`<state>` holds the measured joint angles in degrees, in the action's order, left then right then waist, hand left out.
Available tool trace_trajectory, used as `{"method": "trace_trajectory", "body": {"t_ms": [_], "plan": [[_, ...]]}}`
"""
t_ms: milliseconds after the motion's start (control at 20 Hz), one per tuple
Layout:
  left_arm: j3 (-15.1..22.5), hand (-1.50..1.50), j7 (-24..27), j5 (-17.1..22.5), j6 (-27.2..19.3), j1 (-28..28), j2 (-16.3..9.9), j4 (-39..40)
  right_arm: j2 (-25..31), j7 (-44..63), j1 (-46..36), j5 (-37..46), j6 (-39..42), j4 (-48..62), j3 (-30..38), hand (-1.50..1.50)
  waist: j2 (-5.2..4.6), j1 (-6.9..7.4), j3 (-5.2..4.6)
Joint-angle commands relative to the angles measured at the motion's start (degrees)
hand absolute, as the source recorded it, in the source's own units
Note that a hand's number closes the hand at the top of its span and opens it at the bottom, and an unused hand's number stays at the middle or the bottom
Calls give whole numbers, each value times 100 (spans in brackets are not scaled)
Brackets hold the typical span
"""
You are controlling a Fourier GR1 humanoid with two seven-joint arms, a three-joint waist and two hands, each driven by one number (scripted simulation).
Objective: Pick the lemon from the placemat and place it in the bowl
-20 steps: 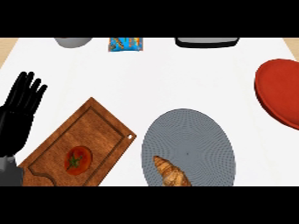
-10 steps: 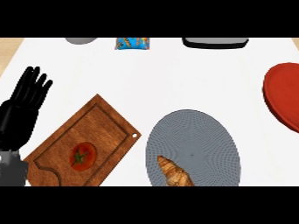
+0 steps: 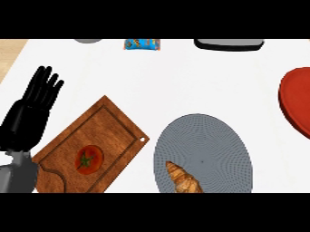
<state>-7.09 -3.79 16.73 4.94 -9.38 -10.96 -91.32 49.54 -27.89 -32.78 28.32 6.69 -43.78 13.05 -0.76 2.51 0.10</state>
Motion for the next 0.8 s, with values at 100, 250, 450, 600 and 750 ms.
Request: {"method": "trace_trajectory", "body": {"t_ms": [100, 250, 450, 600, 750], "plan": [[136, 0, -39, -10, 82, -84, 52, -31, -445, -371, -783, 755, -656, 1580, -421, 150, -49, 121, 12], [110, 0, 53, -4, 124, 26, 57, -40, -285, -191, -963, 1106, -546, 2129, -615, 150, -77, 181, 14], [21, 0, -227, 87, 23, -497, -13, 170, -641, 217, -1408, 1064, 153, 2677, -663, -150, -97, 162, 16], [221, 0, -71, -107, -11, -262, 114, -74, -572, -412, -1443, 1056, 416, 2946, -643, -150, -102, 223, 28], [106, 0, -31, -52, -4, -195, 80, -35, -534, -943, -1592, 689, 560, 3075, -262, -150, -90, 181, 30]]}}
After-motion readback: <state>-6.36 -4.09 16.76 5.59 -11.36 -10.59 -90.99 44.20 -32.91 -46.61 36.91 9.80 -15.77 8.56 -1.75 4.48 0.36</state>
